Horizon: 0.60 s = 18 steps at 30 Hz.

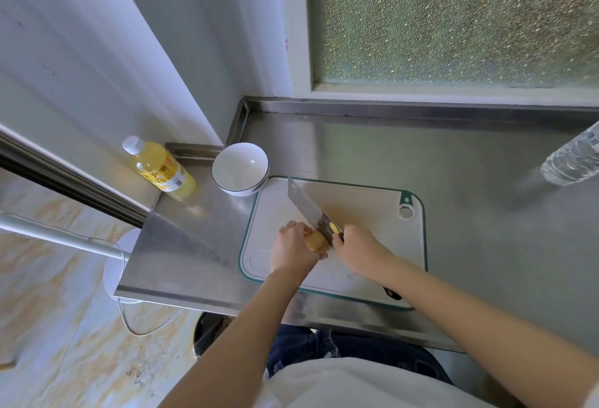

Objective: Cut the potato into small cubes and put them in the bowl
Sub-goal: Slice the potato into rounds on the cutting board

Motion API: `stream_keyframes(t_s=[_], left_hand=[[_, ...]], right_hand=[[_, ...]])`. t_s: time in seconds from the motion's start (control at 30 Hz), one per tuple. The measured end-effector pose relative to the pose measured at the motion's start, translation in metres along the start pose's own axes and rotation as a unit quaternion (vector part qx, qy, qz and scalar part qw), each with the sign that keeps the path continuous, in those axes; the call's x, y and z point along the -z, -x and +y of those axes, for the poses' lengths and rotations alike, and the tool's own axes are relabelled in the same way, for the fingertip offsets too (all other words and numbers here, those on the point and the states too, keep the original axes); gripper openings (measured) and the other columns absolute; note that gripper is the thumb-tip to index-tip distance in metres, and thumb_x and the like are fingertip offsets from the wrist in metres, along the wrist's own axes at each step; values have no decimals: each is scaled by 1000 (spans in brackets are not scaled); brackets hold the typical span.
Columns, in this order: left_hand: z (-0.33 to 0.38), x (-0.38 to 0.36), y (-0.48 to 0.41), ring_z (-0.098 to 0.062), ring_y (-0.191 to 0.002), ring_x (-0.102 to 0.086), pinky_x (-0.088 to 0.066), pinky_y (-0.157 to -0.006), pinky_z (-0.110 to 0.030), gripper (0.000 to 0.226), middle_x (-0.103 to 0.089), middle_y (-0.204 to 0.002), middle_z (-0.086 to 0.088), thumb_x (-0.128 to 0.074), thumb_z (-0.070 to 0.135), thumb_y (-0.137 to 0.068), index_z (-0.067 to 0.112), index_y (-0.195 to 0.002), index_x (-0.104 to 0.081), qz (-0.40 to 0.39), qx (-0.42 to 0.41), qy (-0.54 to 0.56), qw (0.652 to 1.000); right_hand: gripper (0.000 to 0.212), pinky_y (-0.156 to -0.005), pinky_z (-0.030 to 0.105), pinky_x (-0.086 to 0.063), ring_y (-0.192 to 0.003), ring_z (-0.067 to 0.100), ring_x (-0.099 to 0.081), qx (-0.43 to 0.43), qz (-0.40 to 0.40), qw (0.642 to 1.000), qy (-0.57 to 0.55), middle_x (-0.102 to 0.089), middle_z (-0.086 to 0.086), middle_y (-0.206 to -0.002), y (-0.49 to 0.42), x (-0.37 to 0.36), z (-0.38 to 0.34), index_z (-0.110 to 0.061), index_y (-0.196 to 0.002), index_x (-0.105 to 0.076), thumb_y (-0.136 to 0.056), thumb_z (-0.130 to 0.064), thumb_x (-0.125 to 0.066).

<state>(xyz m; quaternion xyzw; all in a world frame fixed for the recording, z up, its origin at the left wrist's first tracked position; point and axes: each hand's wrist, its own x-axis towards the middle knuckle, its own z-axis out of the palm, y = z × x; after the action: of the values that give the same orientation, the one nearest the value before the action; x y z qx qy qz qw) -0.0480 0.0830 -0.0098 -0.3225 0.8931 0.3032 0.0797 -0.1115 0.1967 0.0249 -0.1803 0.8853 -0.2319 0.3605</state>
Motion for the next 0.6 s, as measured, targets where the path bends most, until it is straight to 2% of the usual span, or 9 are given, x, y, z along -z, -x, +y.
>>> stream_keyframes(t_s=[0.13, 0.3, 0.6], left_hand=[[0, 5, -4, -13, -86, -49, -39, -72, -21, 55, -59, -106, -1, -83, 31, -63, 12, -109, -62, -8, 22, 24, 999], [1, 7, -5, -19, -96, -56, -41, -73, -23, 54, -60, -109, -3, -84, 28, -63, 12, -110, -62, -22, 27, 26, 999], [3, 9, -1, -19, -92, -55, -39, -70, -22, 52, -59, -108, -4, -82, 27, -65, 9, -108, -61, -21, 0, 5, 1000]], right_hand=[[22, -66, 30, -35, -75, 29, -52, -5, -4, 1000, 18, -55, 13, -84, 13, -2, 12, -9, -87, -48, -98, -25, -38], [33, -53, 32, -29, -55, 16, -40, -32, -28, 998, 36, -43, 1, -64, 40, 4, 39, -18, -65, -32, -97, -24, -36], [34, -55, 27, -32, -60, 20, -46, -15, -34, 999, 34, -40, -2, -62, 17, 1, 25, -15, -66, -38, -99, -22, -35]])
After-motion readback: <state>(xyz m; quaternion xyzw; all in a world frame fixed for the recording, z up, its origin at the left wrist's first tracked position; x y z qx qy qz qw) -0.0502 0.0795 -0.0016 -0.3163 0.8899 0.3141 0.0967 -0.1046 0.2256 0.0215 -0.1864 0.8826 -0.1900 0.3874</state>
